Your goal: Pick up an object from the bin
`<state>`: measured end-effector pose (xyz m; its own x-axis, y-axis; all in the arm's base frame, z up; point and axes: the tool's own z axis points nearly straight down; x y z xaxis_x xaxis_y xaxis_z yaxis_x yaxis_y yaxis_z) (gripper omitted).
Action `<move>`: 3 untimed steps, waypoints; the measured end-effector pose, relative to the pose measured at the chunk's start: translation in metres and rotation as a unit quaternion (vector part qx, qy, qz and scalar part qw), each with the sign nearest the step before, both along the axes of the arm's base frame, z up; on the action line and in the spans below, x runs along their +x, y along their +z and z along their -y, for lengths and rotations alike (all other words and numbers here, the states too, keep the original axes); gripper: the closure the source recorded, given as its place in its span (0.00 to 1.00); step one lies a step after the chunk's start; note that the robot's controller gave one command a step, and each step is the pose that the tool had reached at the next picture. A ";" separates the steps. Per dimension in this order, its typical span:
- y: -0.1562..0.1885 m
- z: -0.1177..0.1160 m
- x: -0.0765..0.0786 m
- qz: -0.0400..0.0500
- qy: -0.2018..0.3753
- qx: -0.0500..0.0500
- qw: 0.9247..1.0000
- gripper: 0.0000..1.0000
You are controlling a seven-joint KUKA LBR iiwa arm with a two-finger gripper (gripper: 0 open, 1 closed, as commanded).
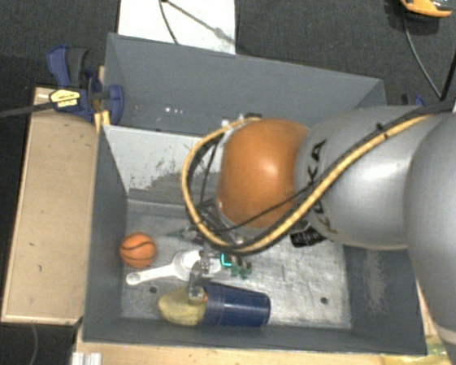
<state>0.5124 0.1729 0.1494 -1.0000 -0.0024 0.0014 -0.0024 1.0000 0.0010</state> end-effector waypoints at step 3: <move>-0.025 0.009 -0.007 0.014 0.011 0.003 1.000 1.00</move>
Offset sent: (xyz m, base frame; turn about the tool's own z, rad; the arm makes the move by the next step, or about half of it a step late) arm -0.0364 -0.0231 -0.0794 -0.0588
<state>0.5054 0.1637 0.1249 -0.9993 -0.0241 -0.0271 -0.0243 0.9997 0.0073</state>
